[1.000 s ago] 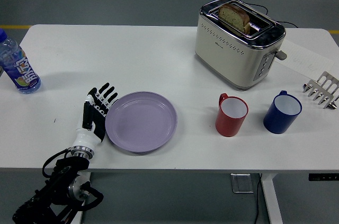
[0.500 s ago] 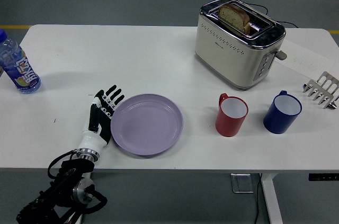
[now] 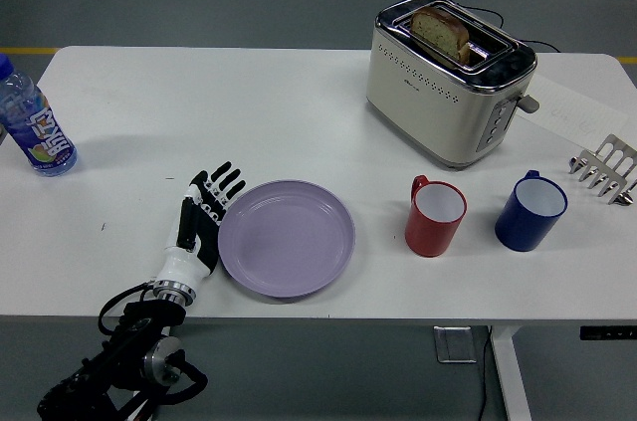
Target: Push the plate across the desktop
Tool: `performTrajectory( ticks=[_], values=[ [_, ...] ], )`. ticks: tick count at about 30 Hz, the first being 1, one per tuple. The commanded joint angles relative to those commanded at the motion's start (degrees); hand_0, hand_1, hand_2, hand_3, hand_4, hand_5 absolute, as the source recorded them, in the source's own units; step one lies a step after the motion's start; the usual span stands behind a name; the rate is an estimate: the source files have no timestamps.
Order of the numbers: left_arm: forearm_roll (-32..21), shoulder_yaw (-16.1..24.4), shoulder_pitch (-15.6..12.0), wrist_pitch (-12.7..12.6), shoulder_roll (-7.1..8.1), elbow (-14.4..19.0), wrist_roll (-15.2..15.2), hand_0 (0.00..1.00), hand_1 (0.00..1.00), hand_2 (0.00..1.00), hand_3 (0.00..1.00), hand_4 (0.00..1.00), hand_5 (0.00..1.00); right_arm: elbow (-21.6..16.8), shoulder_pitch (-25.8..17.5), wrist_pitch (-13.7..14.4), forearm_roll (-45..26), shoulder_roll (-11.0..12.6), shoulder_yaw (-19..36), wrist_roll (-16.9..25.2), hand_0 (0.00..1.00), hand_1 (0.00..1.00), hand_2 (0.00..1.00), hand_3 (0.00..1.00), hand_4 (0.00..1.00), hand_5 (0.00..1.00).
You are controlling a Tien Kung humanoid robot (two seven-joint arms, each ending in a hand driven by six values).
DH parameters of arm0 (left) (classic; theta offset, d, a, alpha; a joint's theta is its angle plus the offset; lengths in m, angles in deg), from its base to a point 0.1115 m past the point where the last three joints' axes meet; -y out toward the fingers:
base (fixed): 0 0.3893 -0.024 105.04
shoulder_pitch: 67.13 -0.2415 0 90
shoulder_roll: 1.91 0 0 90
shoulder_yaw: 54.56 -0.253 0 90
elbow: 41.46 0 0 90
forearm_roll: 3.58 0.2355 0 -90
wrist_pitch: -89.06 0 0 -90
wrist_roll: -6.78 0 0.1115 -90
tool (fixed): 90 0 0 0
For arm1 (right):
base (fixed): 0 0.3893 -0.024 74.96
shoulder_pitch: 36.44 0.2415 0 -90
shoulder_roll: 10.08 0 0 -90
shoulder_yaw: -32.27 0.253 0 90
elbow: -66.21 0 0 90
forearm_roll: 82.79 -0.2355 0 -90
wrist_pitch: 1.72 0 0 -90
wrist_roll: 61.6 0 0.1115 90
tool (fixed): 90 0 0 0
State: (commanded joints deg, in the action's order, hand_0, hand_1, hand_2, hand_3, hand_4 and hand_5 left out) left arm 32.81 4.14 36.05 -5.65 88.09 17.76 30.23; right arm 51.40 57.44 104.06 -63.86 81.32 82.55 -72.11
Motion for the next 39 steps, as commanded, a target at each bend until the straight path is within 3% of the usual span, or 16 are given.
performTrajectory(
  ticks=[24, 39],
  values=[
    [-0.08, -0.28, 1.27, -0.10, 0.00, 0.22, 0.07, 0.815, 0.858, 0.857, 0.835, 0.523, 0.998, 0.06, 0.63, -0.22, -0.22, 0.05, -0.31, 0.21, 0.590, 0.524, 0.608, 0.595, 0.363, 0.540],
    [4.45, 7.02, 1.56, -1.03, 0.00, 1.58, -2.54, 0.809, 0.834, 0.826, 0.795, 0.521, 0.998, 0.13, 0.90, -0.34, -0.46, 0.17, -0.45, 0.40, 0.590, 0.523, 0.610, 0.594, 0.362, 0.541]
  ],
)
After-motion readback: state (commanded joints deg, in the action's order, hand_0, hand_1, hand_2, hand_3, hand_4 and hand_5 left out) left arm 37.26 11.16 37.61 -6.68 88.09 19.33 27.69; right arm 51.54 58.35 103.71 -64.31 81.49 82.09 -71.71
